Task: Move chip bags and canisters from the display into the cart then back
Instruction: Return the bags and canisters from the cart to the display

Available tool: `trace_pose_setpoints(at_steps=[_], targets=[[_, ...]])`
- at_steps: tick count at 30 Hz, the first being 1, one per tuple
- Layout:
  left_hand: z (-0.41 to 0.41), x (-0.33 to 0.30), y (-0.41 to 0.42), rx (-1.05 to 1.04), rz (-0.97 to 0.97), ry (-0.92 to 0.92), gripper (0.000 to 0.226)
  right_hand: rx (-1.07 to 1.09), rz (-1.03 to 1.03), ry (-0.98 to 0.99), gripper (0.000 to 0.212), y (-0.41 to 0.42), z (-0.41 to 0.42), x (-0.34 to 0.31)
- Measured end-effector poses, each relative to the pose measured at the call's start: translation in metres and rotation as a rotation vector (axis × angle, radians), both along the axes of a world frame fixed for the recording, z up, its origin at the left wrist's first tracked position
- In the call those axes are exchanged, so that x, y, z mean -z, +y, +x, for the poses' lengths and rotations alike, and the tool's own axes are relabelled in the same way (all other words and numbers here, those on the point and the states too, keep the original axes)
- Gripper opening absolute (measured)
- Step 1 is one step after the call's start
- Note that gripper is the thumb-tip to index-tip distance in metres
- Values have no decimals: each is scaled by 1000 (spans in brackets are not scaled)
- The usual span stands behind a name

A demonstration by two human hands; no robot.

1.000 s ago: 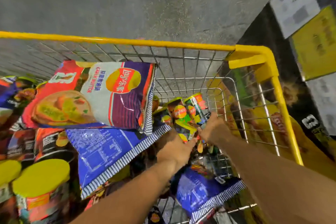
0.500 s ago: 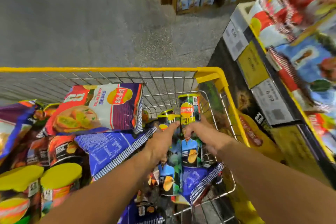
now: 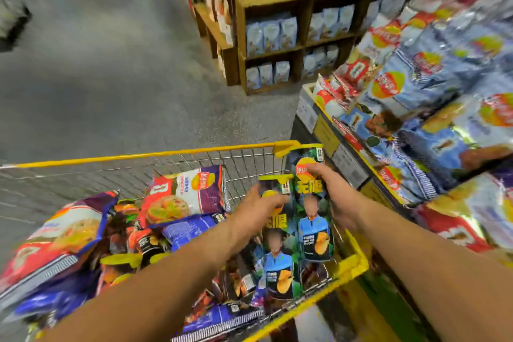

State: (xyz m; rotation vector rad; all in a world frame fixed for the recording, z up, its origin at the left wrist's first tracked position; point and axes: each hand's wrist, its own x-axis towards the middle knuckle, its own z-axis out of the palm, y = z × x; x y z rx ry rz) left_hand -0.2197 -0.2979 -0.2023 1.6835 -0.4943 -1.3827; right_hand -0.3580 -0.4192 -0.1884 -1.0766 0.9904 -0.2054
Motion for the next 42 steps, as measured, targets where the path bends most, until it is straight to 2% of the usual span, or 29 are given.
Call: trace_pose_setpoints(at_steps=[3,5,7,9,11,14,16,17,19,21,22,23,25,28,33,36,37,39,42], targets=[[3,-40,3,0,-150,-59,69,-40,-2,-65,40,12,-9,-38],[2,-61,2,-31,-156,-83,95,-30,-30,-80,24,21,-16,-65],[2,-63,-7,-41,-167,-54,114,-18,-82,-80,26,27,-27,-86],[0,-65,-17,-7,-204,-28,107,6,-153,-49,39,32,-42,-105],[-21,-100,-11,54,-277,-46,95,76,-212,-77,45,37,-61,-122],[-45,-126,-12,185,-362,-66,75,130,-296,-56,65,41,-92,-141],[-66,-132,-20,293,-398,-101,53,126,-351,3,60,43,-124,-153],[-74,-137,-22,342,-413,-120,49,110,-368,33,56,44,-136,-160],[-104,-147,-33,452,-430,-136,68,115,-433,122,58,47,-176,-176],[-132,-154,-45,519,-443,-148,77,139,-518,243,86,50,-209,-190],[-149,-158,-50,537,-456,-165,71,164,-554,315,94,51,-227,-195],[-167,-164,-54,556,-472,-187,60,193,-581,361,91,53,-245,-201],[-203,-173,-63,625,-526,-242,40,249,-604,399,69,56,-280,-212],[-254,-188,-77,750,-575,-294,34,307,-621,462,56,58,-334,-223],[-326,-191,-104,961,-643,-569,69,422,-689,588,59,59,-410,-215],[-364,-177,-122,1141,-702,-844,84,402,-711,721,90,59,-444,-196],[-370,-173,-126,1196,-711,-900,87,378,-709,746,94,58,-450,-187],[-387,-160,-136,1284,-718,-985,91,300,-702,805,88,54,-463,-169],[-401,-134,-146,1410,-725,-1190,90,81,-755,983,89,52,-465,-140]])
